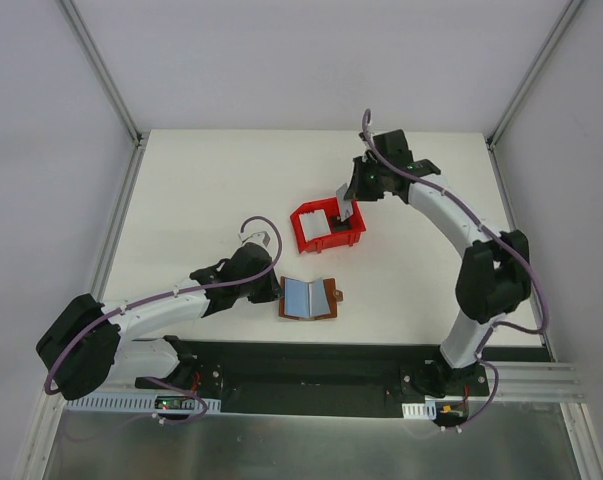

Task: Put the credit cards into the card holder
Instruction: Pick up the credit card from the storage box, then insert the credit card into the card holder.

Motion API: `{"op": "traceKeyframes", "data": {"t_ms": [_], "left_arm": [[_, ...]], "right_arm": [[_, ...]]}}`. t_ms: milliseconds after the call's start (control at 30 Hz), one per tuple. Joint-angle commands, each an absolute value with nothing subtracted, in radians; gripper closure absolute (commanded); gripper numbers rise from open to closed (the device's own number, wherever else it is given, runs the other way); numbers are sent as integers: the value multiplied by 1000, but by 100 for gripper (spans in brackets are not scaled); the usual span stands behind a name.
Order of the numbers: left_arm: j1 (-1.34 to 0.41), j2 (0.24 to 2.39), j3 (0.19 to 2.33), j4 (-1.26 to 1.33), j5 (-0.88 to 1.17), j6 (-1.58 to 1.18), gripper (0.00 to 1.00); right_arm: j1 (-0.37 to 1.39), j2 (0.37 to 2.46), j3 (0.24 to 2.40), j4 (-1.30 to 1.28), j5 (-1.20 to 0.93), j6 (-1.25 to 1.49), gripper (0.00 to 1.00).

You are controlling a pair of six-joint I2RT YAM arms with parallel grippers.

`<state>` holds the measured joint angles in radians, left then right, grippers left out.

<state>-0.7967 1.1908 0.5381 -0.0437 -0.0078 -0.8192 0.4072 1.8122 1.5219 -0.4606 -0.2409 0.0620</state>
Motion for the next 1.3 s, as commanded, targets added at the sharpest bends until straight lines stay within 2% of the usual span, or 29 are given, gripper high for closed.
{"op": "traceKeyframes", "data": {"t_ms": [0, 100, 200, 400, 533, 767, 1267], "left_arm": [[-790, 1169, 534, -51, -17, -825, 100], [-788, 1167, 532, -51, -21, -834, 100], [-790, 1164, 523, -51, -29, -847, 100], [-790, 1173, 514, -44, -34, -867, 100], [-790, 1177, 499, -40, -37, -879, 100], [-790, 1178, 480, -31, -44, -891, 100], [-788, 1216, 453, -11, -52, -914, 100]], "right_arm": [[405, 1620, 1441, -411, -271, 78, 99], [413, 1551, 1349, -385, -340, 141, 100], [483, 1441, 1160, -235, -397, 260, 100], [688, 1335, 861, 87, -361, 523, 100], [767, 1350, 730, 195, -284, 621, 100], [788, 1402, 618, 275, -256, 647, 100], [788, 1442, 529, 333, -239, 647, 100]]}}
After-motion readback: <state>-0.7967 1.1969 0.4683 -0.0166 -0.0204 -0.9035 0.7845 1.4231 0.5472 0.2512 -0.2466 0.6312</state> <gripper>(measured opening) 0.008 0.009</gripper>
